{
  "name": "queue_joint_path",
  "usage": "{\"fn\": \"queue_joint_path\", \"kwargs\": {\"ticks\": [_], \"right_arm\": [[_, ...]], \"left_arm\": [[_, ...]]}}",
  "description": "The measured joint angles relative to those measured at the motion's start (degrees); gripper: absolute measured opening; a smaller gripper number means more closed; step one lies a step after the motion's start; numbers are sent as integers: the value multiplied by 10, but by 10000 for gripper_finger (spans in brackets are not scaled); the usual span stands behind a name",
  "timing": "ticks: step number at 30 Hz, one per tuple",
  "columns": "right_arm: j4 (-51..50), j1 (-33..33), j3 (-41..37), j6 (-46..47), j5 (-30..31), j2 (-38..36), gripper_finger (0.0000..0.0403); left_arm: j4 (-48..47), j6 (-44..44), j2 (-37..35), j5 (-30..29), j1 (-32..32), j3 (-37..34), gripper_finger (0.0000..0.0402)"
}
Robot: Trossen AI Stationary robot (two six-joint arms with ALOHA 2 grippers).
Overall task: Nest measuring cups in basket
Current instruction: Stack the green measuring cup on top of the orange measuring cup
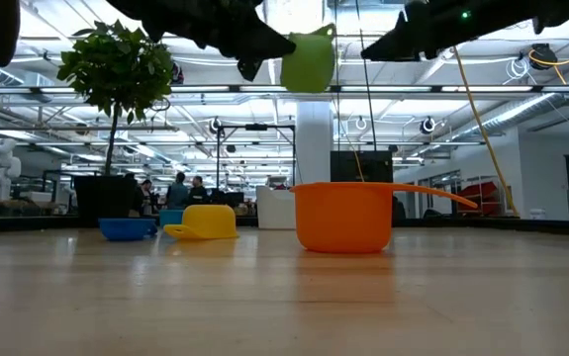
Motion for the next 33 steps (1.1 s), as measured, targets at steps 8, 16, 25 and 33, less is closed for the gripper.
{"fn": "queue_joint_path", "kwargs": {"ticks": [8, 16, 25, 33], "right_arm": [[55, 89, 0, -259, 112, 47, 213], [179, 109, 0, -389, 142, 77, 193], [153, 101, 0, -333, 64, 78, 182], [120, 58, 0, -251, -34, 78, 174]], "left_arm": [[-13, 7, 6, 46, -1, 0, 7], [-30, 18, 25, 61, -2, 0, 7], [-28, 43, 42, 80, -2, 0, 14], [-26, 63, 41, 92, -2, 0, 17]]}}
